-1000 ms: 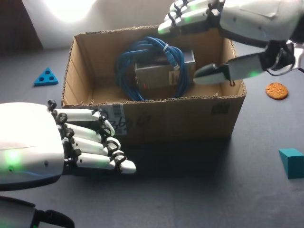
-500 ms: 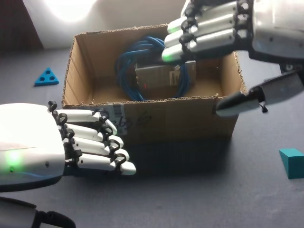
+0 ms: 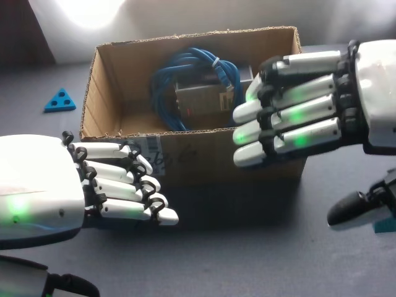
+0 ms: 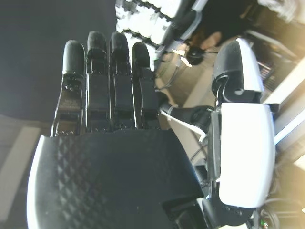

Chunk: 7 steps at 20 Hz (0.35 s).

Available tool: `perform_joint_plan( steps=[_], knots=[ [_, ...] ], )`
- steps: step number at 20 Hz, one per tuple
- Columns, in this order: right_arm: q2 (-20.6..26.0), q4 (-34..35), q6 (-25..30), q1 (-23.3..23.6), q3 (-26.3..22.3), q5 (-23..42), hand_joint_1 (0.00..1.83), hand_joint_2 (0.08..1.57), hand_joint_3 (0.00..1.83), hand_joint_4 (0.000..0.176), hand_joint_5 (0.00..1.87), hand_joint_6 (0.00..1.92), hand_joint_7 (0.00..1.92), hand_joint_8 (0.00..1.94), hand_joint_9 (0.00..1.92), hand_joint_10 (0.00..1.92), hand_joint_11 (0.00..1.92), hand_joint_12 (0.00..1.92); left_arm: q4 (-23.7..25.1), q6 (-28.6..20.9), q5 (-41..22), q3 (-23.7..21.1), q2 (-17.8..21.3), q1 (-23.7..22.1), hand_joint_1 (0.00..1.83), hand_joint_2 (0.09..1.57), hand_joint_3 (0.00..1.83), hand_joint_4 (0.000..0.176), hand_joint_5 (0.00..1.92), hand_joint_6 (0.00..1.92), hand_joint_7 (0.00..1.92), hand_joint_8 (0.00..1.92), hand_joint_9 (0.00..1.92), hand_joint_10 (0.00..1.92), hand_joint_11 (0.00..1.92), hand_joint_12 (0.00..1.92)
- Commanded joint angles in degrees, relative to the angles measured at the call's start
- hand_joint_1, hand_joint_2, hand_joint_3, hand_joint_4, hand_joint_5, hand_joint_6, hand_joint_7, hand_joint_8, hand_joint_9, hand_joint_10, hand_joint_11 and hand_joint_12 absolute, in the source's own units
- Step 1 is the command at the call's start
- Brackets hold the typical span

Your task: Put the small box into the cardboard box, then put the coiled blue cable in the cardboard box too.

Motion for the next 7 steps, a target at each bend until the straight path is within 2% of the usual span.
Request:
perform_joint_plan(
  steps=[1, 5, 7],
  knots=[
    [1.0, 3.9, 1.6, 0.0, -0.2, 3.4, 0.60, 1.03, 0.00, 0.000, 0.42, 0.00, 0.44, 0.00, 0.38, 0.00, 0.00, 1.04, -2.8, 0.0, -3.8, -0.2, 0.3, -0.5, 0.42, 1.24, 0.00, 0.000, 0.30, 0.00, 0.35, 0.01, 0.30, 0.01, 0.00, 0.60],
    [1.1, 3.2, 2.3, 0.0, -0.6, 3.4, 0.57, 1.04, 0.00, 0.000, 0.43, 0.00, 0.45, 0.00, 0.39, 0.01, 0.00, 1.04, -3.0, 0.0, -3.8, -0.3, 0.3, -0.5, 0.44, 1.24, 0.00, 0.000, 0.31, 0.01, 0.36, 0.01, 0.32, 0.01, 0.00, 0.64],
    [1.1, 3.2, 2.3, 0.0, -1.2, 3.4, 0.65, 1.01, 0.00, 0.000, 0.44, 0.01, 0.44, 0.00, 0.39, 0.00, 0.00, 1.03, -3.0, 0.0, -3.8, -0.4, 0.3, -0.5, 0.43, 1.24, 0.00, 0.000, 0.31, 0.00, 0.35, 0.00, 0.31, 0.00, 0.00, 0.62]
  ],
)
